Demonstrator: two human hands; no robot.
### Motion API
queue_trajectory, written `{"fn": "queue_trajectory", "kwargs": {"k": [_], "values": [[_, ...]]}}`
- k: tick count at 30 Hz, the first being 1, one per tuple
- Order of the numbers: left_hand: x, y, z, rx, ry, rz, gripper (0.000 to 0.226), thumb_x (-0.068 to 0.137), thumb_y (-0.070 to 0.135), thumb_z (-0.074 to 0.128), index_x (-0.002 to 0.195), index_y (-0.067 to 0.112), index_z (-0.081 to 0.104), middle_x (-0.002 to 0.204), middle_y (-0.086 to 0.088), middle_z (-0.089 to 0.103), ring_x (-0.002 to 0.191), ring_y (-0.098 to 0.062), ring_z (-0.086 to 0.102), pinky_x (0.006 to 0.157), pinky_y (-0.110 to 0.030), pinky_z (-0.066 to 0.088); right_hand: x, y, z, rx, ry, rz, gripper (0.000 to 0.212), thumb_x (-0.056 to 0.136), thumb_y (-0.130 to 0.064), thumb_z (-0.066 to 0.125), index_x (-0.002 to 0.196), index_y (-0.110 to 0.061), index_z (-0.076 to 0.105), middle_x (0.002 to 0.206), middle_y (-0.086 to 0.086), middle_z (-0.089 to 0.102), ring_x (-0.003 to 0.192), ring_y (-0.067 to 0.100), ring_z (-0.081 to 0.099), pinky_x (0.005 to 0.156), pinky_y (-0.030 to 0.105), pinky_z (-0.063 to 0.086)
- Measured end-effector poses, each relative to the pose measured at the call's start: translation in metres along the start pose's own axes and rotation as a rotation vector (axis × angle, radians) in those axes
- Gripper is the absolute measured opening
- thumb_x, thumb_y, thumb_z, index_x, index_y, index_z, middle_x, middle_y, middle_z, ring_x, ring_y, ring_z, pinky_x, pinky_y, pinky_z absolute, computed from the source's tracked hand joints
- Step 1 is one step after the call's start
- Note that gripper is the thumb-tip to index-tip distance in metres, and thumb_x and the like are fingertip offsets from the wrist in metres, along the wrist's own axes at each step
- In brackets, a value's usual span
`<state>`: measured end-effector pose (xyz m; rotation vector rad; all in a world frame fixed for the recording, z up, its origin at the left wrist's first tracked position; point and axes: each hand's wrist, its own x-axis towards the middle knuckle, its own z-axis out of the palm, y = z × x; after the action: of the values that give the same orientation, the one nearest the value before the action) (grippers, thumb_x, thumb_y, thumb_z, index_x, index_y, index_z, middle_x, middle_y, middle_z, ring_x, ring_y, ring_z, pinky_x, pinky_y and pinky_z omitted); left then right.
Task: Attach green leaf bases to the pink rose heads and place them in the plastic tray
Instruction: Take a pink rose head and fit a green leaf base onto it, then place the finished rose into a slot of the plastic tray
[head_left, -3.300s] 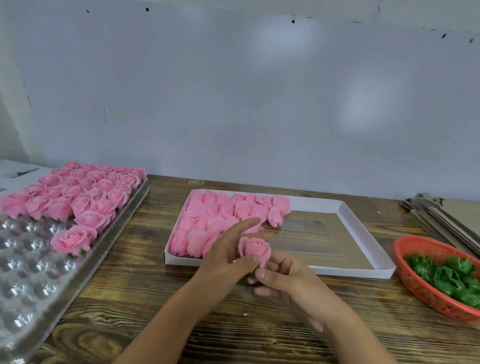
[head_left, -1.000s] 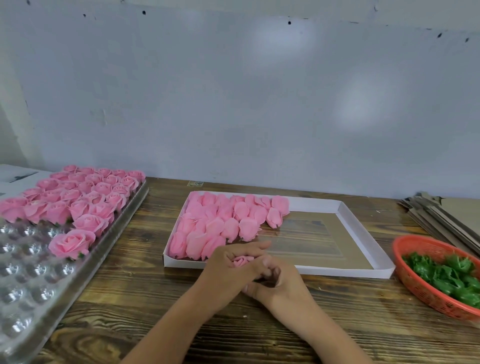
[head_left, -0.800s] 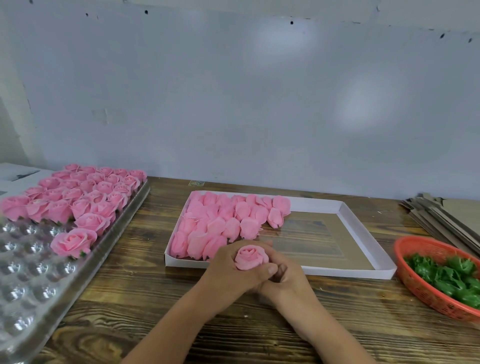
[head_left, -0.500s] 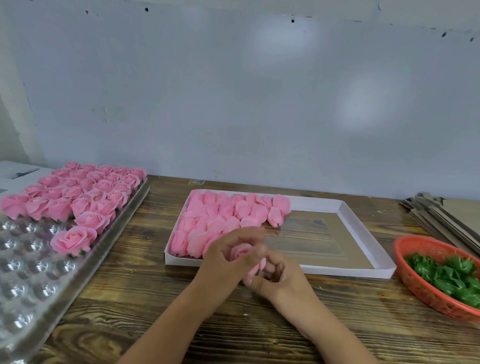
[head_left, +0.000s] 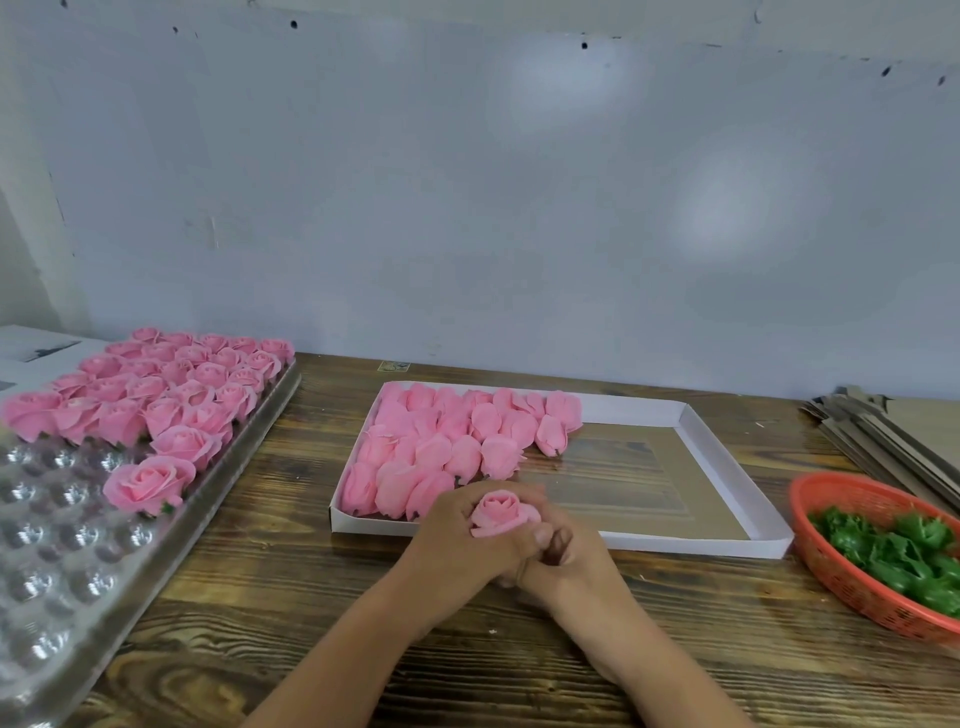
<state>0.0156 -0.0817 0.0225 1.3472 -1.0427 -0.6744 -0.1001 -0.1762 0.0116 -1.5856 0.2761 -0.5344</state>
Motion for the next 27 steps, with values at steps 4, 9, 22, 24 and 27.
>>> {"fn": "queue_trajectory", "kwargs": {"k": [4, 9, 22, 24, 27], "values": [[0.0, 0.003, 0.001, -0.012, -0.066, 0.006, 0.028, 0.085, 0.03, 0.078, 0.107, 0.046, 0.07, 0.107, 0.012, 0.073, 0.102, -0.004, 0.068, 0.075, -0.018, 0.056, 0.002, 0.002, -0.001, 0.121, 0.055, 0.007, 0.035, 0.08, -0.004, 0.068, 0.114, -0.014, 0.072, 0.1, 0.013, 0.075, 0.091, 0.026, 0.069, 0.081, 0.038, 0.056], [-0.001, 0.003, -0.002, -0.005, -0.03, 0.026, 0.037, 0.087, 0.024, 0.078, 0.114, 0.047, 0.068, 0.117, 0.015, 0.072, 0.113, -0.001, 0.064, 0.085, -0.01, 0.051, 0.005, 0.004, -0.006, 0.18, 0.142, -0.009, 0.039, 0.079, -0.004, 0.07, 0.118, -0.008, 0.067, 0.104, 0.015, 0.075, 0.095, 0.027, 0.072, 0.076, 0.031, 0.059], [-0.016, 0.018, -0.035, 0.232, 0.31, 0.022, 0.03, 0.071, 0.039, 0.086, 0.098, 0.042, 0.074, 0.096, 0.019, 0.075, 0.092, -0.001, 0.069, 0.072, -0.016, 0.055, 0.006, 0.007, -0.004, 0.11, 0.185, 0.067, 0.035, 0.089, 0.005, 0.063, 0.119, -0.014, 0.062, 0.106, 0.004, 0.075, 0.094, 0.02, 0.071, 0.062, 0.022, 0.054], [-0.028, 0.029, -0.054, 0.271, 0.338, 0.032, 0.036, 0.064, 0.052, 0.08, 0.098, 0.045, 0.074, 0.096, 0.021, 0.075, 0.09, 0.002, 0.069, 0.068, -0.013, 0.053, 0.007, 0.008, -0.005, 0.118, 0.195, 0.078, 0.036, 0.089, 0.006, 0.062, 0.119, -0.015, 0.062, 0.105, 0.003, 0.074, 0.091, 0.018, 0.07, 0.06, 0.021, 0.053], [-0.049, 0.045, -0.092, 0.336, 0.432, 0.009, 0.039, 0.058, 0.058, 0.075, 0.097, 0.059, 0.067, 0.095, 0.025, 0.074, 0.086, 0.007, 0.068, 0.065, -0.014, 0.05, 0.007, 0.009, -0.007, 0.122, 0.197, 0.085, 0.037, 0.089, 0.008, 0.061, 0.118, -0.015, 0.062, 0.103, 0.003, 0.075, 0.089, 0.018, 0.07, 0.059, 0.022, 0.053]]}}
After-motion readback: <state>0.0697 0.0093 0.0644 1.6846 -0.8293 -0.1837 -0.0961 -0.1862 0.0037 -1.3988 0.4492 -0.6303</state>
